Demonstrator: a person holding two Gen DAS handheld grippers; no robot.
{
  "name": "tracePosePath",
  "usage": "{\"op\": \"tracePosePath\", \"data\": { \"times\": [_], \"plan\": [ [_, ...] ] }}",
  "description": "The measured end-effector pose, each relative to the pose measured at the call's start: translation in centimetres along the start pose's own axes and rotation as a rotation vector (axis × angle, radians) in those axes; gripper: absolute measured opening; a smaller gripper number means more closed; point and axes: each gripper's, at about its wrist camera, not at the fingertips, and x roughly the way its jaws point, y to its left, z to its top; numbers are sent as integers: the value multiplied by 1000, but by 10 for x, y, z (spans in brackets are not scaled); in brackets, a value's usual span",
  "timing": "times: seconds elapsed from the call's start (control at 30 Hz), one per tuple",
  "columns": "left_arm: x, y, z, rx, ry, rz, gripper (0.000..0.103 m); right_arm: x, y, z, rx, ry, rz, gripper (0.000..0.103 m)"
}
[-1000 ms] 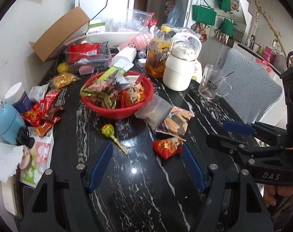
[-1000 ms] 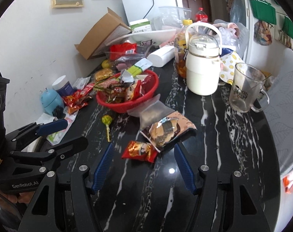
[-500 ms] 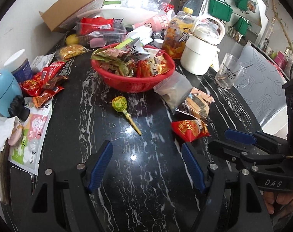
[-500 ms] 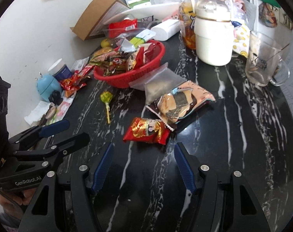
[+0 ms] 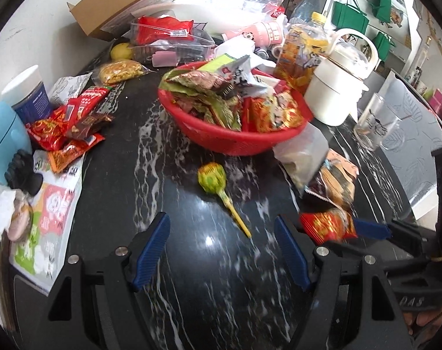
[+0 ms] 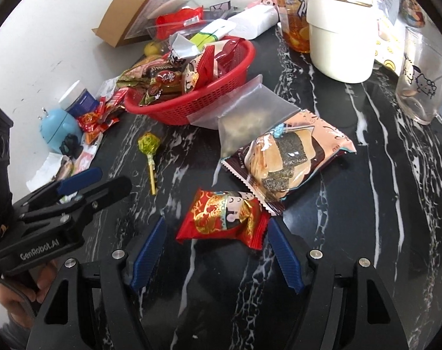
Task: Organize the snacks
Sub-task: 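Move the right gripper to the red cartoon packet while the left gripper moves to the green lollipop, then grasp the green lollipop with the left gripper while the right gripper grasps the red cartoon packet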
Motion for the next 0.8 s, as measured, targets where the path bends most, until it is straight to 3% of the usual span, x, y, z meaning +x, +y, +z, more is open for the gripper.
{"op": "tracePosePath", "data": {
  "times": [0.27,0.4,0.5,0.67,0.7,0.8],
  "plan": [
    [22,4,21,15,-13,11,73,6,-3,6,4,-1,-4,72],
    [32,2,26,31,0,14,56,8,-7,6,4,4,-11,72],
    [41,2,28,28,27,20,55,9,-9,7,11,9,-6,68],
    [51,4,30,12,49,18,36,10,-9,6,12,0,2,62],
    [52,5,30,14,52,27,27,10,-9,6,11,0,3,60],
    [52,4,29,17,57,12,25,9,-9,5,-2,9,7,55]
  ]
}}
